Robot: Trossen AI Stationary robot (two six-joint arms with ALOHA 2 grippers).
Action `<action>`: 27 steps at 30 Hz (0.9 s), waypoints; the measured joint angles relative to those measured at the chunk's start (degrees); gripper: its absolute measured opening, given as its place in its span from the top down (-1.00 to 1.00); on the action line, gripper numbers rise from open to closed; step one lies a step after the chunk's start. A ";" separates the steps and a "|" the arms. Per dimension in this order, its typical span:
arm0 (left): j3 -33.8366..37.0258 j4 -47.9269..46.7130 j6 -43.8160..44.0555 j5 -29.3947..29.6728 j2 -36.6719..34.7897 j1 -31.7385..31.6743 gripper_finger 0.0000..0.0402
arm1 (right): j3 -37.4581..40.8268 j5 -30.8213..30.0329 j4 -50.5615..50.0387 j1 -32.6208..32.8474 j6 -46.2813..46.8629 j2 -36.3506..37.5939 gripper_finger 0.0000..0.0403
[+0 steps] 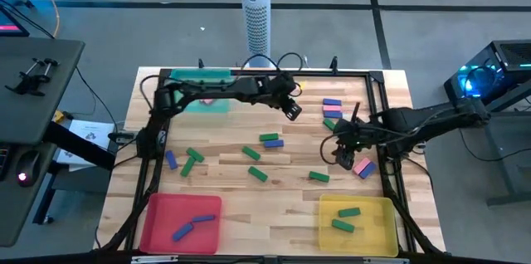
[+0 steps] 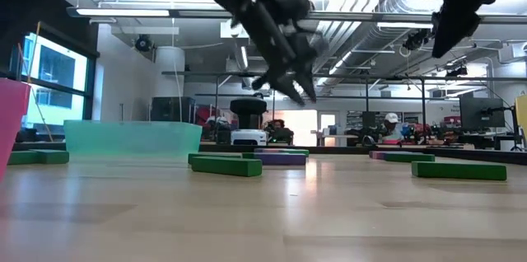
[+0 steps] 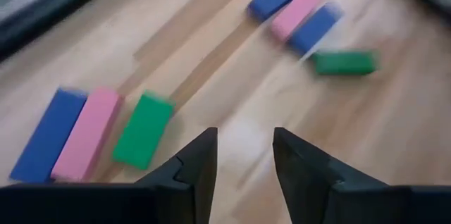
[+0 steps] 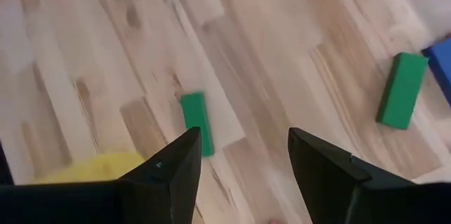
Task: Sort blocks
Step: Put the green block into the yellow bin
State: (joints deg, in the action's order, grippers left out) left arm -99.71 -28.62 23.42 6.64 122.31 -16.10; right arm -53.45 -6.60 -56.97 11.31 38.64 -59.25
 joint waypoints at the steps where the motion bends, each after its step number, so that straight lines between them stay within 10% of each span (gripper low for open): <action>1: -0.55 -0.39 0.00 0.45 1.22 -0.10 0.40 | 0.00 -0.37 0.00 0.00 0.47 0.55 0.05; 11: -1.28 -3.78 0.31 14.15 6.25 -0.29 0.61 | -0.02 -0.87 1.49 0.00 5.41 2.79 0.05; 27: -1.17 -4.82 1.42 7.08 10.14 0.67 0.99 | -0.04 -0.87 4.05 0.00 6.14 2.70 0.05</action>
State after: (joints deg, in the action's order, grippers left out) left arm -100.88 -33.44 24.84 13.73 132.45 -15.43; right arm -53.49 -7.46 -52.92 11.31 44.77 -56.55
